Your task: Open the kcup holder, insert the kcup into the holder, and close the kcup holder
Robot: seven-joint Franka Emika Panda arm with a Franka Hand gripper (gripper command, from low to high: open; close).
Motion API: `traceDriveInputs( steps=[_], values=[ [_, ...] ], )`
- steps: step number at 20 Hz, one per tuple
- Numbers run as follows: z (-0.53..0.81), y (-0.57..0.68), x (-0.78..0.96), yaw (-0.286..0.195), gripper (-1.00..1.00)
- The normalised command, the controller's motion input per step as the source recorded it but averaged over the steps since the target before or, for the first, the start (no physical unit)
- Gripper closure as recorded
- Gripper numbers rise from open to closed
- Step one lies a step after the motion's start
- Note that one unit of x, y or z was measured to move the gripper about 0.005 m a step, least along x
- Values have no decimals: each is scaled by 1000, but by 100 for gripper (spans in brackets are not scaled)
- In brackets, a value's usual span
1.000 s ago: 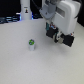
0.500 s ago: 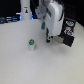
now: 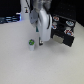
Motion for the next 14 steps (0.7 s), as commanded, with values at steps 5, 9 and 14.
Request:
traceDriveInputs(
  steps=[5, 9, 14],
  values=[
    [-451, -296, -250, -163, -100],
    [-400, -67, -123, -119, -100],
    [-213, -135, -149, -104, -100]
  ],
)
